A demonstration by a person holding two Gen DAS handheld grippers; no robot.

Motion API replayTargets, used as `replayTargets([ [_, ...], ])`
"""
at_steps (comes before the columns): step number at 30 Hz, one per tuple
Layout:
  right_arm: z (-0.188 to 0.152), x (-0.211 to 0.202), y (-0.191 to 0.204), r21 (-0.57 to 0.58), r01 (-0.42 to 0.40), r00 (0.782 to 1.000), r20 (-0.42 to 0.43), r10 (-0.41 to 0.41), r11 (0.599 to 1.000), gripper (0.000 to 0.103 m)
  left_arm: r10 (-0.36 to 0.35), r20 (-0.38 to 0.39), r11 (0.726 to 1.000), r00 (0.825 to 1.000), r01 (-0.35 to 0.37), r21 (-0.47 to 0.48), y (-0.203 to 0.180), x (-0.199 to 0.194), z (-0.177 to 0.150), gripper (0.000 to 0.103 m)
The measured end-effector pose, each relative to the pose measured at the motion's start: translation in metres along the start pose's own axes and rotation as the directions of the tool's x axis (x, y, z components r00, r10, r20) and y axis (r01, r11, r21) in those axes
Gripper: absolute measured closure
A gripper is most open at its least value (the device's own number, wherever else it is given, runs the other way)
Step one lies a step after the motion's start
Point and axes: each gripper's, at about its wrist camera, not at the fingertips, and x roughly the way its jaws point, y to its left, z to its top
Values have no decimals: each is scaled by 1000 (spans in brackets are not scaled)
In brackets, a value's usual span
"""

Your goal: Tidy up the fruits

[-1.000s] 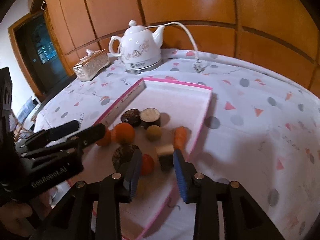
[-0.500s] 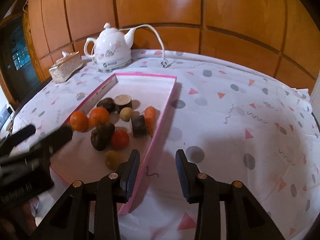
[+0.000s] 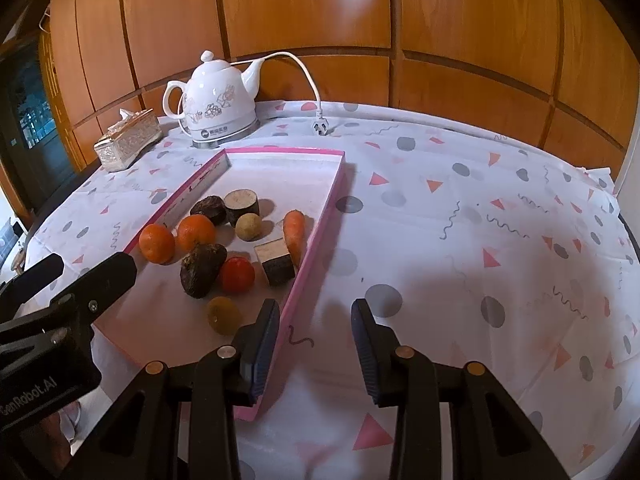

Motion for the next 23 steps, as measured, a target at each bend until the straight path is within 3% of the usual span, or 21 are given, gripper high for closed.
replayTargets([
  [23, -5, 2, 11, -61, -2, 1000, -1, 2, 998, 65, 32, 13, 999, 999, -32, -13, 7, -1, -1, 2],
])
